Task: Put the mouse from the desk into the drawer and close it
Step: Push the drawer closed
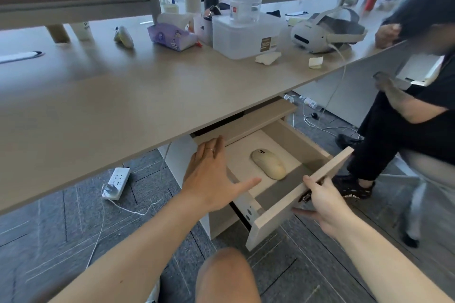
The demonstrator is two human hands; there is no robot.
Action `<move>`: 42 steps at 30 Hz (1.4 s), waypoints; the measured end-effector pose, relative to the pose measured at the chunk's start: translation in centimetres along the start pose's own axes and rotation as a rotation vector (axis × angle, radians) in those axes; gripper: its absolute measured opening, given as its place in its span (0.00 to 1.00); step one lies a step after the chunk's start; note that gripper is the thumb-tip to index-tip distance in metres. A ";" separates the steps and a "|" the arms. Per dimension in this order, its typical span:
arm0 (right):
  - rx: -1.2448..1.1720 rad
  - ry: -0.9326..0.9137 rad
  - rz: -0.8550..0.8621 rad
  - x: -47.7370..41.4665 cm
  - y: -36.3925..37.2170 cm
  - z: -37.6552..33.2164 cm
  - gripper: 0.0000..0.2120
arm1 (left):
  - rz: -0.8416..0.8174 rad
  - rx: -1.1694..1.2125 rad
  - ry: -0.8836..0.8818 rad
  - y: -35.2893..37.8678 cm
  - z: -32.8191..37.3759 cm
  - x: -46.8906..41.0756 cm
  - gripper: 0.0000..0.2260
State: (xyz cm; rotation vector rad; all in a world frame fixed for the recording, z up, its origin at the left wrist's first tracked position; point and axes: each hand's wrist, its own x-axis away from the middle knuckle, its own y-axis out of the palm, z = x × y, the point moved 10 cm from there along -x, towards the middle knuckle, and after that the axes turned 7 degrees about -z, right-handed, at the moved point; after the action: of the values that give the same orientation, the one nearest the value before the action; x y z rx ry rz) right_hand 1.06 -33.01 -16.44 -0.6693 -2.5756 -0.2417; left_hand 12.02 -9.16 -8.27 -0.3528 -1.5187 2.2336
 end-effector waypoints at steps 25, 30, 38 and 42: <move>-0.048 -0.029 -0.058 -8.1 9.7 -3.2 0.18 | 0.134 -0.123 0.139 -0.9 -1.1 -1.2 0.33; -0.067 -0.025 -0.081 -9.8 11.2 -3.5 0.17 | 0.193 -0.078 0.215 -1.0 -1.8 -1.6 0.24; -0.243 0.028 -0.118 -11.5 13.6 -3.2 0.16 | 0.302 -0.022 0.260 -1.5 -2.7 -2.2 0.26; -0.292 0.045 -0.105 -12.0 13.9 -3.3 0.15 | 0.340 -0.009 0.269 -1.6 -2.9 -2.4 0.27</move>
State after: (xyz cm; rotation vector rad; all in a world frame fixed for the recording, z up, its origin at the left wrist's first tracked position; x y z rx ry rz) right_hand 18.55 -26.87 -18.62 -0.6210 -2.5590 -0.6688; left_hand 15.72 -7.35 -7.92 -0.9363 -1.4085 2.3090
